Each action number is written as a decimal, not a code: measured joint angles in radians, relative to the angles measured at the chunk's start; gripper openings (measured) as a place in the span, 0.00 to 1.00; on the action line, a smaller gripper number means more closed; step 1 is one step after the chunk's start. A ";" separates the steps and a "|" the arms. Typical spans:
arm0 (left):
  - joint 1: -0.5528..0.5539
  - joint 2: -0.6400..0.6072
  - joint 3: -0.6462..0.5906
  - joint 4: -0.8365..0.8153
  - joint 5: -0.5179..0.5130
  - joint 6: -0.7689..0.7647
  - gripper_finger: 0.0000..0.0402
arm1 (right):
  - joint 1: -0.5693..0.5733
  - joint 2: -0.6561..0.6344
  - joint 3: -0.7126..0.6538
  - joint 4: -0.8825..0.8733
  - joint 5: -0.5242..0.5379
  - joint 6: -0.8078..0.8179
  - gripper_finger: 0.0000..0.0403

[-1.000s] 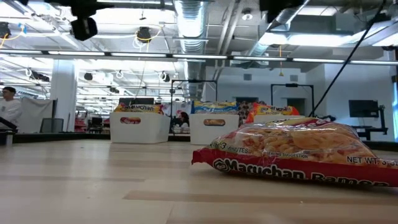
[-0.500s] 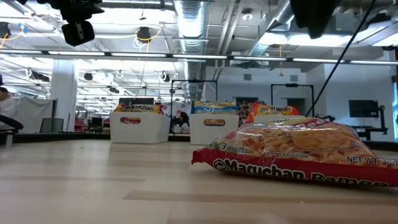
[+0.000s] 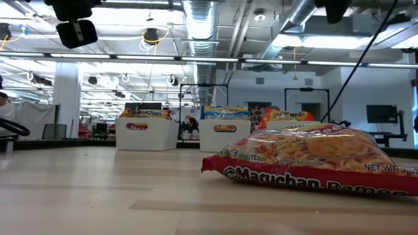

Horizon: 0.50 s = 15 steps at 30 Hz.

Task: Sort Maruchan noodles
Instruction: Put the red noodle pack into the top left white bin

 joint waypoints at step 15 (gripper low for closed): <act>-0.231 0.068 0.000 0.002 -0.234 -0.138 0.15 | -0.131 -0.296 -0.020 -0.203 0.169 -0.256 0.44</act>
